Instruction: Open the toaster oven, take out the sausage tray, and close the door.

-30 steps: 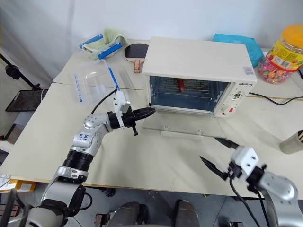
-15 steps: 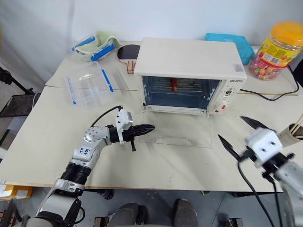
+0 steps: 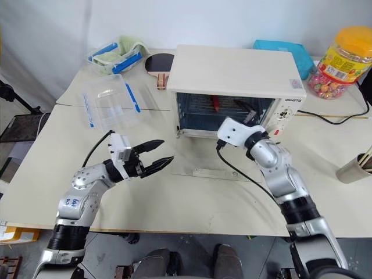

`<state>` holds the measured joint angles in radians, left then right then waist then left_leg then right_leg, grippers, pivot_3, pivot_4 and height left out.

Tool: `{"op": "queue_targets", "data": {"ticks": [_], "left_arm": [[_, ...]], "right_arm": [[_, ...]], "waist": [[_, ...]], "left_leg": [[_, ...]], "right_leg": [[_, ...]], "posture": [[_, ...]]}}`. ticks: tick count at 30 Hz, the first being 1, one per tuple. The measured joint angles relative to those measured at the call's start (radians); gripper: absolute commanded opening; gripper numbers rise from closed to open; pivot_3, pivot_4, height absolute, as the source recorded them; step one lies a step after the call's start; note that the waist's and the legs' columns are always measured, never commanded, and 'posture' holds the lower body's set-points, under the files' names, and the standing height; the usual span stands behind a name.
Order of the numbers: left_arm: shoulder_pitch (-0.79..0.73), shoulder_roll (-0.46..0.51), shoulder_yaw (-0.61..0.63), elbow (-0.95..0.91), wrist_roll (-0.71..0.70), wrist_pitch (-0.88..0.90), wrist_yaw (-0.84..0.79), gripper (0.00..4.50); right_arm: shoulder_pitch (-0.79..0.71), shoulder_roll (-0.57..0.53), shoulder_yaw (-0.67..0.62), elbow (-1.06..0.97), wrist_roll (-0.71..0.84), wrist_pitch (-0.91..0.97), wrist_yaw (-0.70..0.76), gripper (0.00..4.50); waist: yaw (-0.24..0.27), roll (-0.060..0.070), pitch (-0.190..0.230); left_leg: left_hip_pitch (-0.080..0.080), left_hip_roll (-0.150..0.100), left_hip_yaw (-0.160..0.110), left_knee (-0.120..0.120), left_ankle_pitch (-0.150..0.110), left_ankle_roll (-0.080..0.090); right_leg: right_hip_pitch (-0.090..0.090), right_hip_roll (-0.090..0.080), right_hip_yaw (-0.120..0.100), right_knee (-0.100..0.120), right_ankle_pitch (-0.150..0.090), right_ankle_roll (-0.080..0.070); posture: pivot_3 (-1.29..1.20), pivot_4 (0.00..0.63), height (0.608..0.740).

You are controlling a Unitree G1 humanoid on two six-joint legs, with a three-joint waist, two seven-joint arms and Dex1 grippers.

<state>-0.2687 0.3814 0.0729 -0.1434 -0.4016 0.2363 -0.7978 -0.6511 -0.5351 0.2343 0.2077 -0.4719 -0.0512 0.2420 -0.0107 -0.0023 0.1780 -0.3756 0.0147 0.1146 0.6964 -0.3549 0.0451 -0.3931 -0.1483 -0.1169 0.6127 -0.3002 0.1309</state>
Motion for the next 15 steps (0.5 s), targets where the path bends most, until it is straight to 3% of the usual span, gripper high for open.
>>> {"op": "queue_targets", "data": {"ticks": [3,8,11,15], "left_arm": [[0.038,0.006,0.030,-0.051,-0.012,0.019,0.044,4.06],[0.040,-0.013,0.024,-0.066,-0.018,0.036,0.095,4.11],[0.027,-0.016,0.014,-0.066,-0.018,0.036,0.104,4.11],[-0.064,-0.030,-0.010,-0.006,-0.013,0.021,0.104,4.11]], "right_arm": [[-0.068,0.029,0.034,0.121,-0.072,0.004,-0.063,4.50],[-0.149,0.086,0.086,0.280,-0.125,-0.031,-0.125,3.08],[-0.167,0.093,0.098,0.331,-0.137,-0.035,-0.133,2.01],[-0.181,0.104,0.098,0.365,-0.147,-0.036,-0.166,0.69]], "waist": [[-0.005,0.000,0.000],[-0.017,0.000,0.000],[-0.018,0.000,0.000],[-0.019,0.000,0.000]], "left_leg": [[0.000,0.000,0.000,0.000,0.000,0.000],[0.000,0.000,0.000,0.000,0.000,0.000],[0.000,0.000,0.000,-0.001,0.000,0.000],[0.000,0.000,0.000,-0.001,0.000,-0.001]], "right_leg": [[0.000,0.000,0.000,0.000,0.000,0.000],[0.000,0.000,0.000,0.000,0.000,0.000],[0.000,0.000,0.000,0.000,0.000,0.000],[0.000,0.001,0.000,0.000,0.000,0.000]], "posture": [[0.00,0.150,0.740],[0.00,0.150,0.740],[0.00,0.150,0.740],[0.00,0.150,0.740]]}}
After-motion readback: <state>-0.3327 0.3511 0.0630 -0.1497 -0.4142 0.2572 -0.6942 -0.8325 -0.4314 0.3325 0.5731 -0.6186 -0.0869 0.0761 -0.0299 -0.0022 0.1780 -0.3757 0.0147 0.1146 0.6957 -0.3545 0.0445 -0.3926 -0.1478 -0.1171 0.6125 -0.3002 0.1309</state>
